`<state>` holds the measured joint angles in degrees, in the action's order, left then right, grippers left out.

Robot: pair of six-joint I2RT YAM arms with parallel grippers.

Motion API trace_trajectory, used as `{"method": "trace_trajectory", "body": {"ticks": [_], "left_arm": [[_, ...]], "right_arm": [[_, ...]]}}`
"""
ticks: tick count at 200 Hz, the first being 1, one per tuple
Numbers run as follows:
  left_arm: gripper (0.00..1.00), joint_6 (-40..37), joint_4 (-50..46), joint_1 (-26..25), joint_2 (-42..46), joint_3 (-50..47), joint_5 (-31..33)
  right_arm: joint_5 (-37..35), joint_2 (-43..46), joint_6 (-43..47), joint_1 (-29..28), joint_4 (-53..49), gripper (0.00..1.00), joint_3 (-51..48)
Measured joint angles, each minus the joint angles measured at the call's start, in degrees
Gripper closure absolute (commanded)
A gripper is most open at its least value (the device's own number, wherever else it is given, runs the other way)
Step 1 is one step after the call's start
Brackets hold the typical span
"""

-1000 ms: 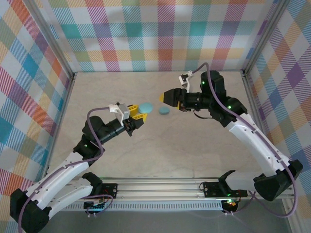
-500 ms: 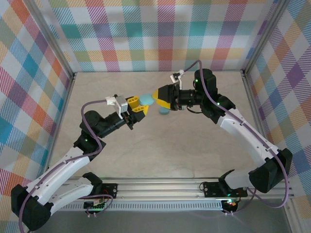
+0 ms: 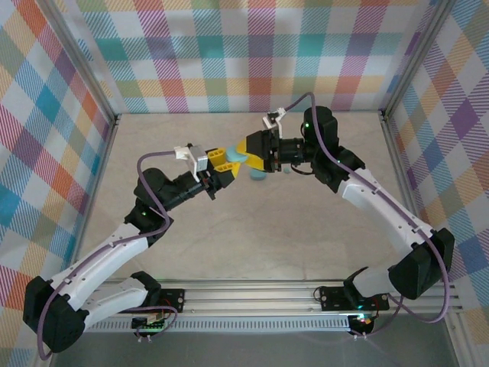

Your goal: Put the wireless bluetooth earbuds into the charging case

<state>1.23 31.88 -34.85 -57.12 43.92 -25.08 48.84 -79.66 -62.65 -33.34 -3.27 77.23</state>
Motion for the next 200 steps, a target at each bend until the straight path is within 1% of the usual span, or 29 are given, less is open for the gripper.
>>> {"method": "trace_trajectory", "body": {"ticks": [38, 56, 89, 114, 120, 128, 150, 162, 171, 193, 200], "left_arm": [[0.86, 0.5, 0.3, 0.0, -0.6, 0.2, -0.2], [0.86, 0.5, 0.2, 0.0, -0.7, 0.2, -0.2], [0.86, 0.5, 1.0, 0.0, -1.0, 0.2, -0.1], [0.83, 0.4, 1.0, 0.0, -1.2, 0.2, 0.2], [0.80, 0.4, 0.9, 0.0, -1.2, 0.2, 0.3], [0.73, 0.3, 0.6, 0.0, -1.2, 0.2, 0.4], [0.45, -0.2, -0.6, 0.0, -1.2, 0.2, 1.0], [0.32, -0.6, -1.4, -0.2, -1.2, 0.2, 2.0], [0.26, -0.6, -2.3, -0.3, -1.1, 0.2, 2.9], [0.17, -1.6, -5.2, -0.3, 0.0, 0.2, 5.1], [0.11, -2.1, -6.1, -0.3, 0.5, 0.2, 5.8]], "right_arm": [[0.3, -0.6, -1.6, -0.1, 1.4, 0.46, 0.0], [0.6, -0.7, -2.3, -0.1, 2.3, 0.54, 0.0], [0.7, -0.8, -3.7, 0.0, 3.7, 0.72, 0.0], [0.5, -0.8, -4.2, 0.0, 4.0, 0.80, 0.0], [0.3, -0.8, -4.2, 0.0, 4.0, 0.82, 0.0], [0.2, -0.8, -4.1, 0.0, 3.9, 0.83, 0.0], [-0.4, -1.0, -3.3, -0.1, 3.1, 0.86, 0.0], [-0.8, -1.1, -2.0, -0.1, 2.0, 0.86, 0.0], [-1.3, -1.2, -0.7, -0.1, 0.6, 0.85, 0.0], [-3.6, -1.2, 4.5, 0.8, -5.2, 0.85, 0.2], [-4.5, -1.3, 6.3, 1.5, -7.3, 0.85, 0.4]]}}
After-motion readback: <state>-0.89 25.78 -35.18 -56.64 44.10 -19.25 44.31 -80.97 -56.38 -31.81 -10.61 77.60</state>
